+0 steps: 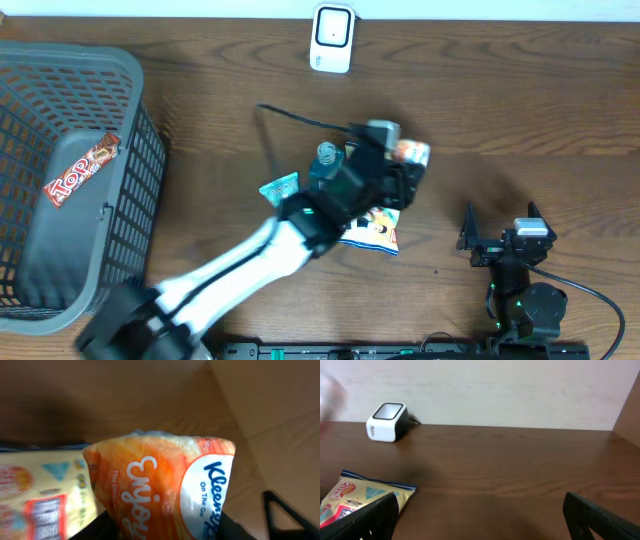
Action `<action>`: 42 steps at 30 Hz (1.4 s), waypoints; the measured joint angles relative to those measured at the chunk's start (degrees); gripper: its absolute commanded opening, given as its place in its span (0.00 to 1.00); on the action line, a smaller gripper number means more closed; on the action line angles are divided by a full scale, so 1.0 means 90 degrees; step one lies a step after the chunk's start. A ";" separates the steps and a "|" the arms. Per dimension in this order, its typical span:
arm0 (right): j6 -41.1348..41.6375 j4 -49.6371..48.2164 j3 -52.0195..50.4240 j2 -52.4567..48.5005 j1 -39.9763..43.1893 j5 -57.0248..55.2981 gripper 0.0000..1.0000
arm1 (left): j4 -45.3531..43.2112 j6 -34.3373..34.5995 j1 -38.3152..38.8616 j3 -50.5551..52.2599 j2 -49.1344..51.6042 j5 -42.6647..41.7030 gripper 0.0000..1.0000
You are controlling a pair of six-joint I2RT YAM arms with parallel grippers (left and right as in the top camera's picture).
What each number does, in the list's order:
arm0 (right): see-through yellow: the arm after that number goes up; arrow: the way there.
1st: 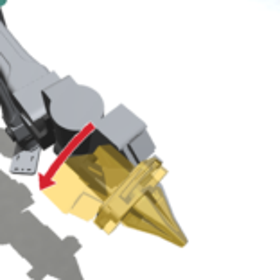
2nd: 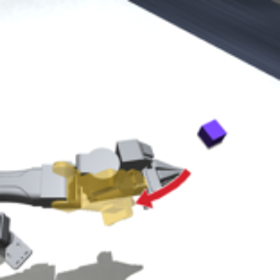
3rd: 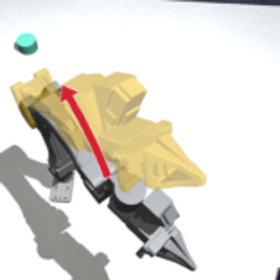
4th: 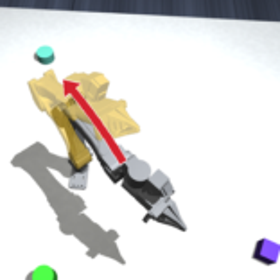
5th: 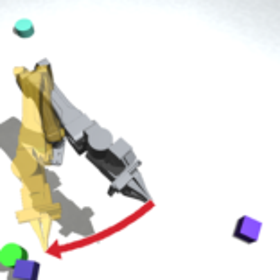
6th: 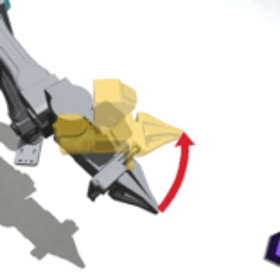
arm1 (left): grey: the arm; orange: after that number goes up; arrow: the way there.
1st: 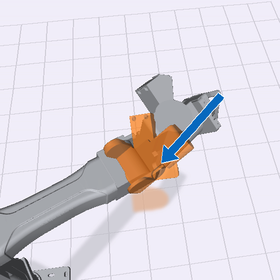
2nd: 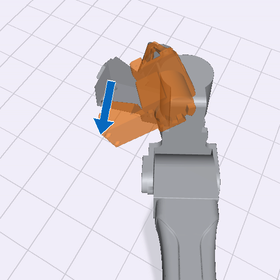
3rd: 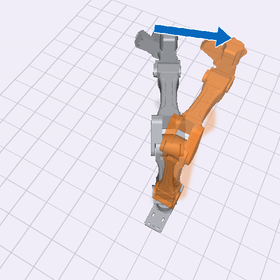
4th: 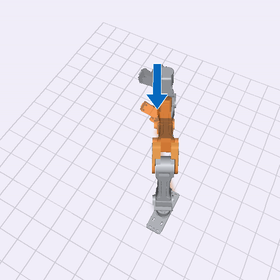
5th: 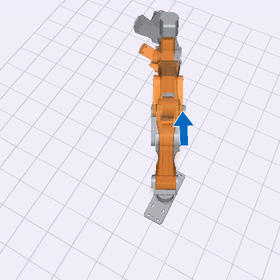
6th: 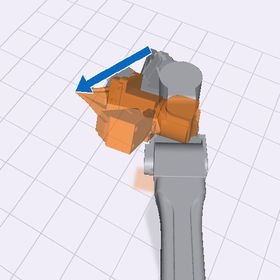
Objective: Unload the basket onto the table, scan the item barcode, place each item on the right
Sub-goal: 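Carry the Kleenex pack toward the scanner and release it right of snack bag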
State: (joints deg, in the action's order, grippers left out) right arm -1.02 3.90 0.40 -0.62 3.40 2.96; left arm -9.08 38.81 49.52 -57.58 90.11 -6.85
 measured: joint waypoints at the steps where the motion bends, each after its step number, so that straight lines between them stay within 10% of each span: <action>1: 0.0000 0.0000 0.0000 0.0000 0.0000 0.0000 0.99 | -0.0192 0.0002 0.0080 0.0000 0.0257 0.0044 0.48; 10: 0.0000 -0.0005 0.0000 0.0000 0.0000 0.0000 0.99 | -0.1426 0.0719 0.0214 0.0002 0.1729 0.0299 0.58; 21: 0.0000 -0.0002 0.0000 0.0000 0.0000 -0.0002 0.99 | -0.1452 0.0901 0.0214 0.0002 0.1936 0.0746 1.00; 34: 0.0000 -0.0002 -0.0002 0.0000 0.0000 -0.0002 0.99 | -0.1217 0.0833 0.0214 -0.0039 0.1957 0.0782 0.98; 42: 0.0000 0.0000 -0.0002 0.0000 0.0000 -0.0002 0.99 | 0.0563 0.0279 0.0214 -0.0964 0.1576 0.0780 0.98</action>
State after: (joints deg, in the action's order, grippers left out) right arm -1.02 3.90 0.38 -0.62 3.40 2.94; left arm -4.01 41.32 51.44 -66.26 104.29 0.16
